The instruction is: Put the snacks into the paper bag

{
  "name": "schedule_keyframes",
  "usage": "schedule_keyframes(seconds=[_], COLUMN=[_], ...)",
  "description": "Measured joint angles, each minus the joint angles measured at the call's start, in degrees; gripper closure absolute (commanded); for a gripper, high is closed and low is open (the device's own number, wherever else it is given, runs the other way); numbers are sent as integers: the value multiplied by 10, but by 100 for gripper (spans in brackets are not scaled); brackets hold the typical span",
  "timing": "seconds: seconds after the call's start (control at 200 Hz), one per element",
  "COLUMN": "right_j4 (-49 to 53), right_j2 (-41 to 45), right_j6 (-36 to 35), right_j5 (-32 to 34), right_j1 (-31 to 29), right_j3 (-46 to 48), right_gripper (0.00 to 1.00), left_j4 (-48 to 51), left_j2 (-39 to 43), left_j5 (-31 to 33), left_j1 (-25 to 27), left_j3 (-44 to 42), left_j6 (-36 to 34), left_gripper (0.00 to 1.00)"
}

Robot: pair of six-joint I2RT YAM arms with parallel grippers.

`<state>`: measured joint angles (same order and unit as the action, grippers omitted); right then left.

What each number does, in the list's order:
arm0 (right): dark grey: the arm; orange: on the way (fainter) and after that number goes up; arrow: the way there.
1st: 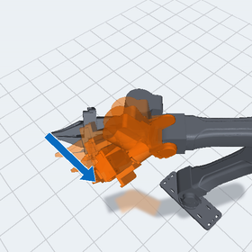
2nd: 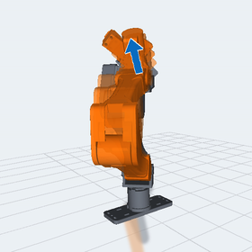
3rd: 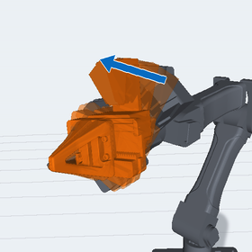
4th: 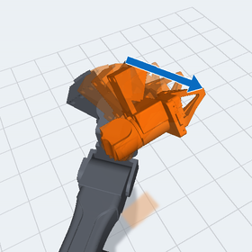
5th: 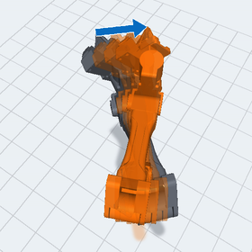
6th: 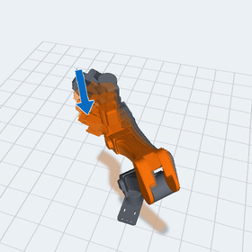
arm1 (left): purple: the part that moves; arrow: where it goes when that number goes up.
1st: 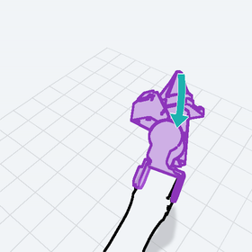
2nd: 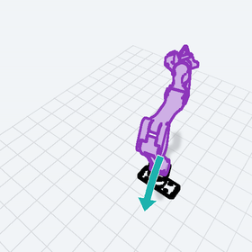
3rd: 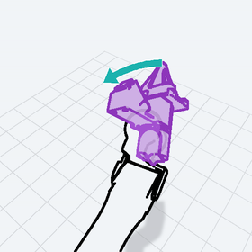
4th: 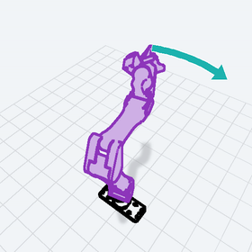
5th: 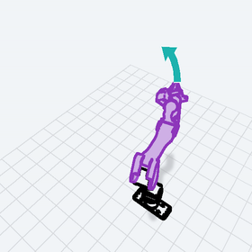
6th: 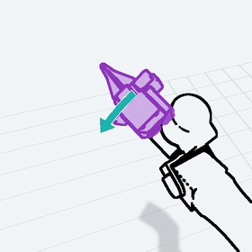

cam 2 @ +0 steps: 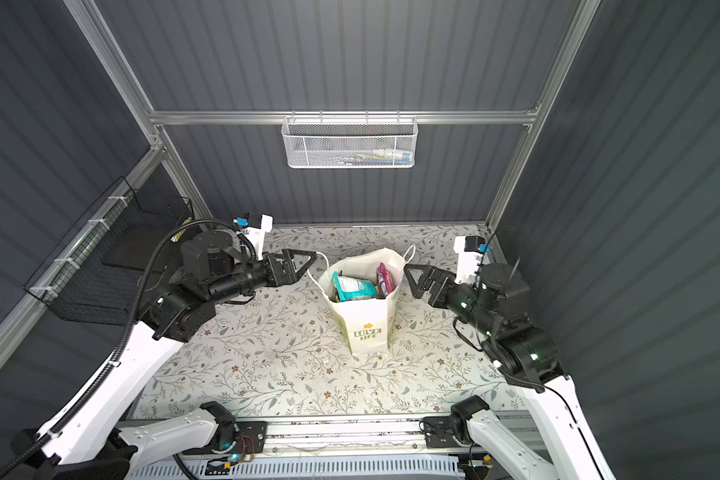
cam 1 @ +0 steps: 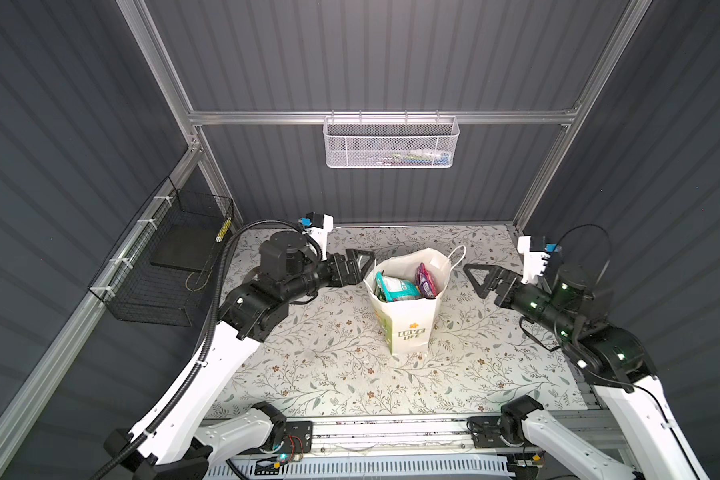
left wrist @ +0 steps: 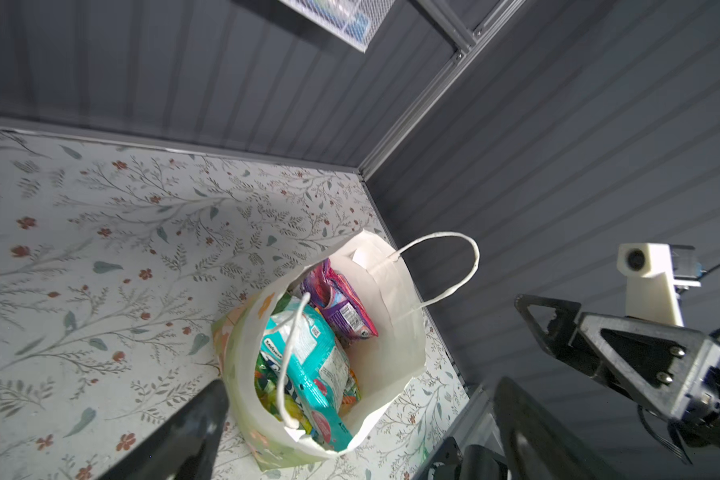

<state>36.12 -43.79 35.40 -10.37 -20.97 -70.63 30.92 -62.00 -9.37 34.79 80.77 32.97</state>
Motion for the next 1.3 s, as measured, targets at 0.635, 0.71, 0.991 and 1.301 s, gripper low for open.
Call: schedule_keyframes(seconds=[0.635, 0.71, 0.991, 1.301], right_j4=[-196, -255, -443, -607], right_j2=[179, 170, 104, 46], right_j6=[-174, -203, -232, -254], right_j5=[356, 365, 351, 348], right_j1=[14, 35, 138, 161], right_j3=[341, 389, 531, 621], right_gripper=[1, 1, 1, 1], left_j4=[-90, -210, -537, -859], left_j2=[160, 117, -89, -258], left_j5=[631, 659, 684, 619], left_j1=[0, 0, -64, -144], left_j3=[-432, -515, -578, -652], left_j6=[36, -25, -204, -311], left_gripper=[0, 0, 0, 0])
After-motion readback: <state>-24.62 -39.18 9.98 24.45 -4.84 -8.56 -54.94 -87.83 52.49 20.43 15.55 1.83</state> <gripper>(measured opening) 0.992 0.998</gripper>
